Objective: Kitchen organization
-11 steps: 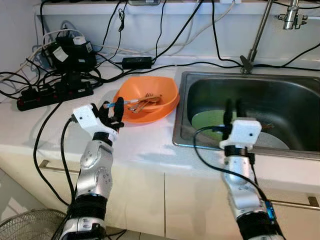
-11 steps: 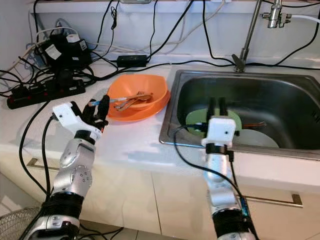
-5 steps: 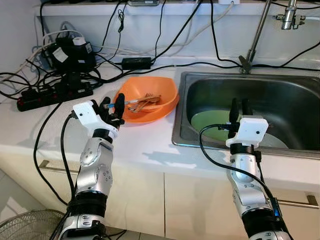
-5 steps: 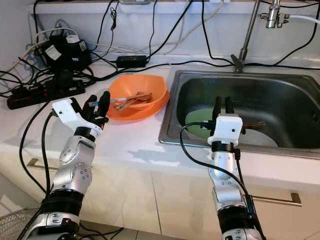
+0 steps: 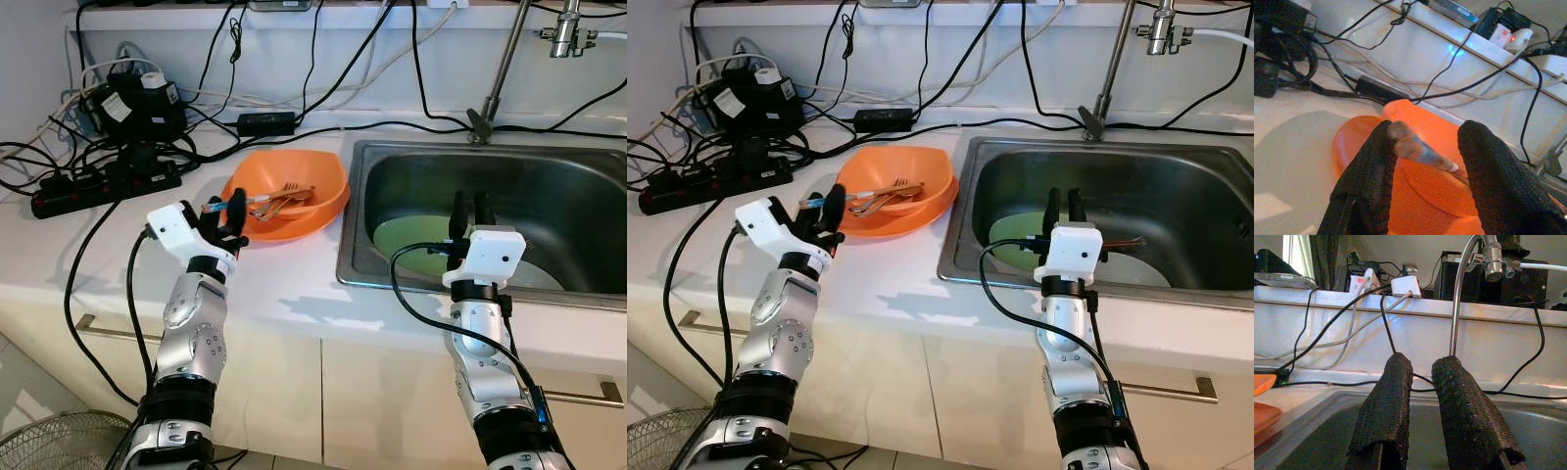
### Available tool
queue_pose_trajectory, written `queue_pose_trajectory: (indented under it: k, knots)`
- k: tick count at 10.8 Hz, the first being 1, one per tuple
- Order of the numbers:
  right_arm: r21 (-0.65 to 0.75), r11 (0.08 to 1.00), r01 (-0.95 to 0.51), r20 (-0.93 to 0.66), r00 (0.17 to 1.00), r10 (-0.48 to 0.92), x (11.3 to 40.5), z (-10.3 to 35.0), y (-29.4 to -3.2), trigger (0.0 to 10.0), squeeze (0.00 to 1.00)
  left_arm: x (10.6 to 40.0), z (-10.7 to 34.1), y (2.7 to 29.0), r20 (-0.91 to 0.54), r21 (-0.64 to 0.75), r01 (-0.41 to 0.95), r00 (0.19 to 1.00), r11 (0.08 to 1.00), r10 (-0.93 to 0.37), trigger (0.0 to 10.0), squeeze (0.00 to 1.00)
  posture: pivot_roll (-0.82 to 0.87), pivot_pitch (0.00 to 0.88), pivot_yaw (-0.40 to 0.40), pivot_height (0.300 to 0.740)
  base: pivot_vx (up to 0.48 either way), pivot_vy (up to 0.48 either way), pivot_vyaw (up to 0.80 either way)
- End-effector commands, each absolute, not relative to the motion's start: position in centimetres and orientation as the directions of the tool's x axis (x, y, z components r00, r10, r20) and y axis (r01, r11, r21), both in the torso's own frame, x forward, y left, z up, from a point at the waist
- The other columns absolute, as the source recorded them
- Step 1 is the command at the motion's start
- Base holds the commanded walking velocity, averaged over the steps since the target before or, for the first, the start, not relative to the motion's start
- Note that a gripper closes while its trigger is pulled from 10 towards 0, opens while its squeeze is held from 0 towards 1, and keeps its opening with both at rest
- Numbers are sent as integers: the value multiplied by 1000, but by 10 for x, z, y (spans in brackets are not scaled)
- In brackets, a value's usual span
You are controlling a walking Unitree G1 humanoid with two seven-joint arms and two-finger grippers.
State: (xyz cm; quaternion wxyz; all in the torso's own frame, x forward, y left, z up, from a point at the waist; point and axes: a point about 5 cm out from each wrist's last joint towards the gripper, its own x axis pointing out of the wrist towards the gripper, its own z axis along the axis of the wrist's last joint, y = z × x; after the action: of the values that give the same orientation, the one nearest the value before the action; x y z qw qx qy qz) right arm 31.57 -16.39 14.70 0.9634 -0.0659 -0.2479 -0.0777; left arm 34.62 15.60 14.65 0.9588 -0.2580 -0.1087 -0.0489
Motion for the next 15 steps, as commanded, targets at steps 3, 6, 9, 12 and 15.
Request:
queue_pose_trajectory:
  k: [3, 6, 9, 12, 15]
  knots:
    - [-94, 980, 176, 469, 876, -113, 318, 145, -165, 10000, 0, 350, 153, 157, 239, -505, 139, 971, 852, -17, 0, 0, 42, 0, 79, 740, 0, 0, 0]
    - [-97, 980, 175, 466, 878, -111, 319, 144, -164, 10000, 0, 351, 156, 160, 251, -507, 134, 968, 851, -2, 0, 0, 43, 0, 76, 740, 0, 0, 0]
    - [-98, 980, 173, 464, 879, -109, 320, 144, -164, 10000, 0, 351, 158, 161, 259, -508, 134, 966, 851, 2, 0, 0, 43, 0, 77, 740, 0, 0, 0]
    - [-101, 980, 172, 464, 879, -106, 320, 145, -162, 10000, 0, 352, 174, 162, 316, -518, 164, 949, 839, 9, 0, 0, 45, 0, 74, 740, 0, 0, 0]
    - [-107, 980, 169, 459, 882, -103, 320, 144, -161, 10000, 0, 351, 194, 157, 376, -569, 244, 926, 785, -16, 0, 0, 49, 0, 75, 740, 0, 0, 0]
